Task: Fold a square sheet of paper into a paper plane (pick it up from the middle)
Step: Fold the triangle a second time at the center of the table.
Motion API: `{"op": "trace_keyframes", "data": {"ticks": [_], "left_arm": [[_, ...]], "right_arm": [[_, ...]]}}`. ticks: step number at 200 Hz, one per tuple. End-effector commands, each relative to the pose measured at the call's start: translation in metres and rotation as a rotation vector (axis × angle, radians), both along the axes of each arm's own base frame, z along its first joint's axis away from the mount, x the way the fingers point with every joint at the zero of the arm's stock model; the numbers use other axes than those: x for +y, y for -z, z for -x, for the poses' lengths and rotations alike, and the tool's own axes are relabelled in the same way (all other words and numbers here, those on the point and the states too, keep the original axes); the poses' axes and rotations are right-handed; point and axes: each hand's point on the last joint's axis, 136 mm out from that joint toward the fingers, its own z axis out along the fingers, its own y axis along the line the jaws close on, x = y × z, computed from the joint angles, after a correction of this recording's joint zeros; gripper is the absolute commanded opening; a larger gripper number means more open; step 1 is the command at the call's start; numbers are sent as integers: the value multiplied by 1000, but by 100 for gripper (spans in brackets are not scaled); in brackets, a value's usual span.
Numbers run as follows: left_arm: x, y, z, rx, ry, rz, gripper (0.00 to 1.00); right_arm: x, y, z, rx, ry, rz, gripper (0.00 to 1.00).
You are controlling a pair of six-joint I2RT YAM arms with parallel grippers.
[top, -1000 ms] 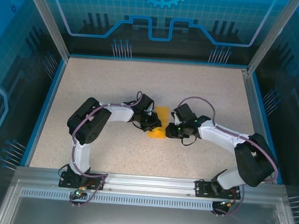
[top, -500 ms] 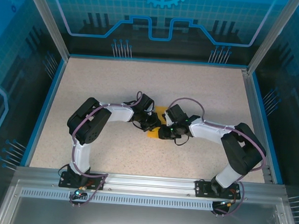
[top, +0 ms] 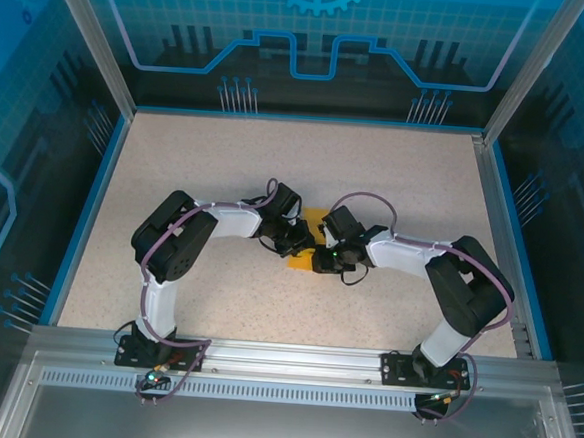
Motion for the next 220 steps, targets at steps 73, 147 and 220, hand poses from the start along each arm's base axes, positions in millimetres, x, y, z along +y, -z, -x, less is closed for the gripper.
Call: {"op": "trace_keyframes", "data": {"ticks": [73,147,220], "left_arm": [[11,21,7,66,-29,-80,12],[11,21,8,63,-26,-82,12],[12,23,8,64,-29,-87,12]], "right_arm": [[10,-13,1,20,0,-60,16],[1,-4,1,57,23,-57,17],[-11,10,7,85,37,6,17]]}}
